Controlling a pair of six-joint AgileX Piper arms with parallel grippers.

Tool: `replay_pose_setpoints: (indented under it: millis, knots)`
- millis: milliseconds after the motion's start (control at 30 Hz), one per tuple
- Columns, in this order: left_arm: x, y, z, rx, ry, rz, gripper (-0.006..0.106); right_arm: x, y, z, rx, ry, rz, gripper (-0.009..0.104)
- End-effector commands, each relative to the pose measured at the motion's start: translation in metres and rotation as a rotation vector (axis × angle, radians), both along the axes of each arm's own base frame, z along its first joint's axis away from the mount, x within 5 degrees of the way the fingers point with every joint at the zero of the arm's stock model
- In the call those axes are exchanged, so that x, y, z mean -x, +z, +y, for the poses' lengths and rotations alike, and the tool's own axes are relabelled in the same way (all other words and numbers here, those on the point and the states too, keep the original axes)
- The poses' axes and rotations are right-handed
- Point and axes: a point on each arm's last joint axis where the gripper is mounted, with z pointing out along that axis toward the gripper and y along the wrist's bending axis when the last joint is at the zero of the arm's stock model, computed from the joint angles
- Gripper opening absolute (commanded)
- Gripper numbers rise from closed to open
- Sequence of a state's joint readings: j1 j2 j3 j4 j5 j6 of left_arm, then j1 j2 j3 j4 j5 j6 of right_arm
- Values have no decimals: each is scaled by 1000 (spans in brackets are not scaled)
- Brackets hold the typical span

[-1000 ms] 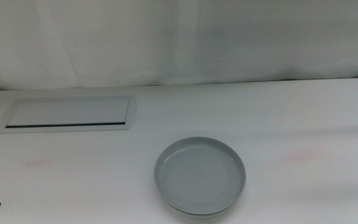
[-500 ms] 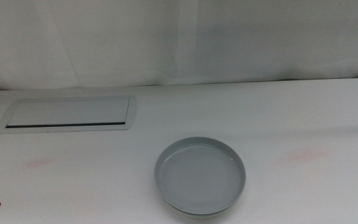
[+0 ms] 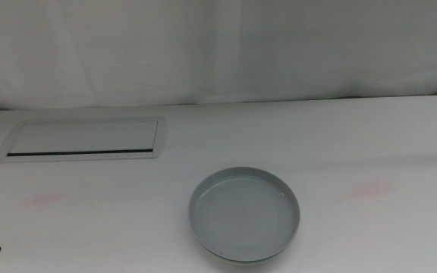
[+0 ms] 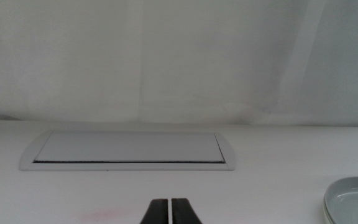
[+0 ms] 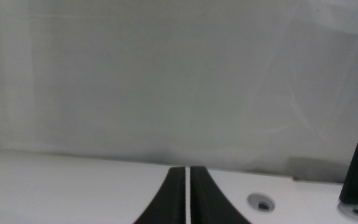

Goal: Stack the three bowls on top of each other.

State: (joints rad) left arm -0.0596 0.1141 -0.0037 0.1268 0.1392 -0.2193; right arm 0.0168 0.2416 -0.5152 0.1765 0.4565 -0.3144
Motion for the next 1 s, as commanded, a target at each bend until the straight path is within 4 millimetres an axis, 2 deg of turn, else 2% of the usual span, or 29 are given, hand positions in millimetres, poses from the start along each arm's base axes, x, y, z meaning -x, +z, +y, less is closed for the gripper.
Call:
replay_pose_setpoints:
  millis: [0, 267, 400, 533, 767, 967]
  knots:
    - [0, -13, 0, 17, 2, 34, -3, 7, -18, 1, -14, 8, 1, -3]
    - [0, -13, 0, 17, 2, 34, -3, 2, -63, 4, -88, 30, 96, -3]
    - [0, -13, 0, 17, 2, 34, -3, 0, -85, 2, -172, 4, 62, -3]
    - [0, -13, 0, 17, 2, 34, -3, 8, -99, -3, -90, -37, -43, -3]
    - [0, -13, 0, 17, 2, 34, -3, 1, -124, -5, -14, -51, 22, -3]
    - [0, -13, 0, 17, 2, 34, -3, -3, -141, -5, 4, -56, -7, -3]
